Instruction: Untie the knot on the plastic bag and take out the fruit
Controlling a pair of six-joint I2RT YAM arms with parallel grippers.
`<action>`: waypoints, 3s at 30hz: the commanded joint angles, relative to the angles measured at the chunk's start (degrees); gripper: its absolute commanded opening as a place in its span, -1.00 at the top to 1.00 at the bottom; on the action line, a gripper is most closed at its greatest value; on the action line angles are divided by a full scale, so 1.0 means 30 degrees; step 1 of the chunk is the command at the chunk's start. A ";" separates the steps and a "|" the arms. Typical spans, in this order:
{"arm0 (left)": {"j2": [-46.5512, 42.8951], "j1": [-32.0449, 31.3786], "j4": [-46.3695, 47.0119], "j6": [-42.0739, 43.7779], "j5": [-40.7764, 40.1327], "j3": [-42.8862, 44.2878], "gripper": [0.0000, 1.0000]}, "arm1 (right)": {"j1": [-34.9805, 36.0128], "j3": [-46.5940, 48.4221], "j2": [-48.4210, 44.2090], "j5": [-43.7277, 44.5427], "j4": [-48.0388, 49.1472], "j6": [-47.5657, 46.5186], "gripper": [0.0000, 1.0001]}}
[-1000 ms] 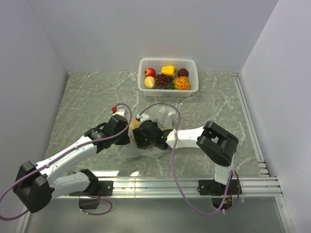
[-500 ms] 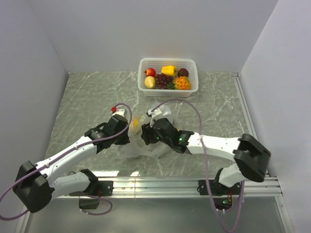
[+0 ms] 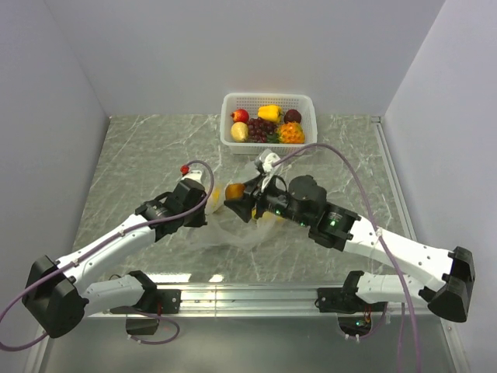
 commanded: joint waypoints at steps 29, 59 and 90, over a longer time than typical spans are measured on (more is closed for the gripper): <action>-0.0515 0.1633 0.1243 0.1029 0.1307 -0.0452 0.99 | -1.2740 1.8653 2.0231 -0.1846 0.0019 0.2005 -0.53; -0.1422 0.2308 0.1654 0.0824 0.2245 -0.0657 0.99 | -0.2110 0.6680 0.5464 -0.0354 -1.0175 -0.4967 0.21; -0.1189 0.2308 0.1829 0.0970 0.3066 -0.0745 0.98 | -0.2487 0.5414 1.5251 0.6680 -1.3046 -0.5993 -0.52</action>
